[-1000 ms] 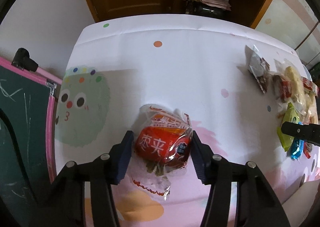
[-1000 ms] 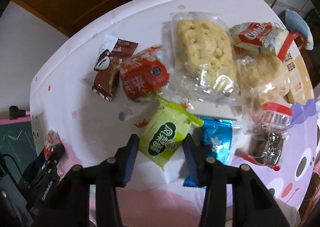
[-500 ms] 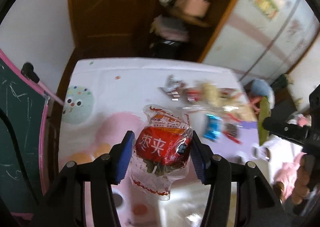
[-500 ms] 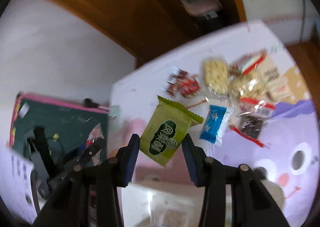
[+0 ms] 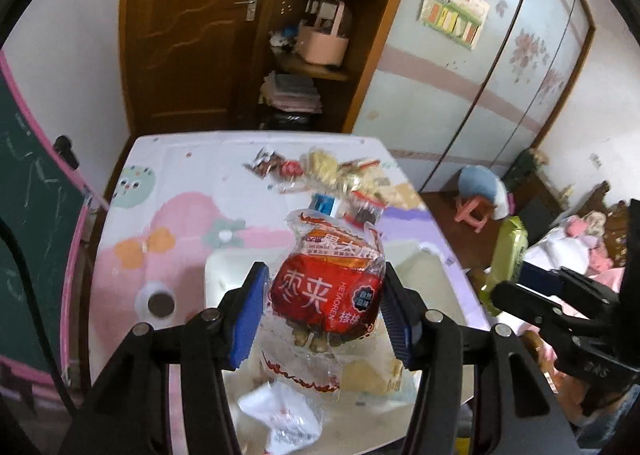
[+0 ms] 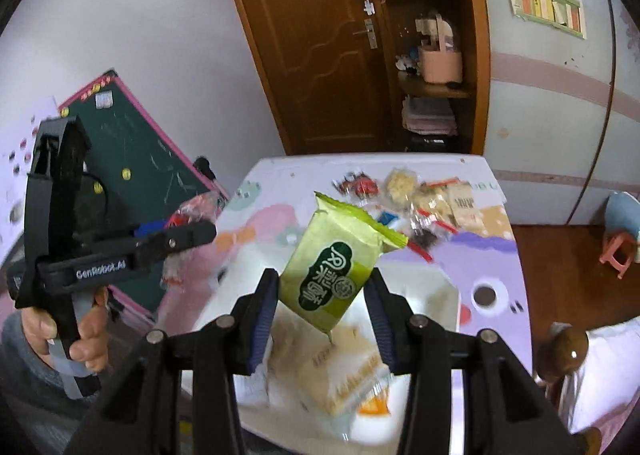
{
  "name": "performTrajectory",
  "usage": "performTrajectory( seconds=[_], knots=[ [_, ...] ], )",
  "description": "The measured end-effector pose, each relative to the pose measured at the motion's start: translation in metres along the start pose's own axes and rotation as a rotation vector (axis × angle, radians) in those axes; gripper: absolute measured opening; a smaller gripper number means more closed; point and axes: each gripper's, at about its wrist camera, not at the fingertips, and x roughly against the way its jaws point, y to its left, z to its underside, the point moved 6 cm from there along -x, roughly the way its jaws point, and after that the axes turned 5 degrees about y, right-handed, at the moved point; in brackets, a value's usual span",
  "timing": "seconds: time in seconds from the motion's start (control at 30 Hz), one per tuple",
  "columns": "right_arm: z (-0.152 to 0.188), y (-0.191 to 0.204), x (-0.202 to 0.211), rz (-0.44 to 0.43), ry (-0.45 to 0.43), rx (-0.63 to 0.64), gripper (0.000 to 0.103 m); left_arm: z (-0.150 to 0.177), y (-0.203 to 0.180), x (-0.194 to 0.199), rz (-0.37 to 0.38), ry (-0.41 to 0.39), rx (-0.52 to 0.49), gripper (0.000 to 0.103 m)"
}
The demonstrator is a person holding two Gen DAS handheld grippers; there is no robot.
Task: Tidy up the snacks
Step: 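Carry both snacks over the white tray and release them inside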
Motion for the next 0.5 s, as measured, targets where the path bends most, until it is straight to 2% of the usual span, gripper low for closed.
performTrajectory(
  seconds=[0.13, 0.23, 0.37, 0.5],
  knots=[
    [0.024, -0.004, 0.002, 0.051, 0.019, 0.022, 0.044, 0.031, -0.011, -0.021, -0.025, 0.086, -0.012, 0.053],
    [0.028, -0.008, 0.0, 0.103, 0.015, 0.033, 0.044, 0.049, -0.016, -0.038, -0.055, 0.148, -0.026, 0.053],
    [0.032, -0.01, -0.006, 0.166, 0.021, 0.066, 0.045, 0.06, -0.017, -0.051, -0.066, 0.194, -0.028, 0.054],
    [0.039, -0.008, -0.018, 0.181, 0.064, 0.095, 0.045, 0.062, -0.018, -0.056, -0.086, 0.204, -0.037, 0.055]
  ],
)
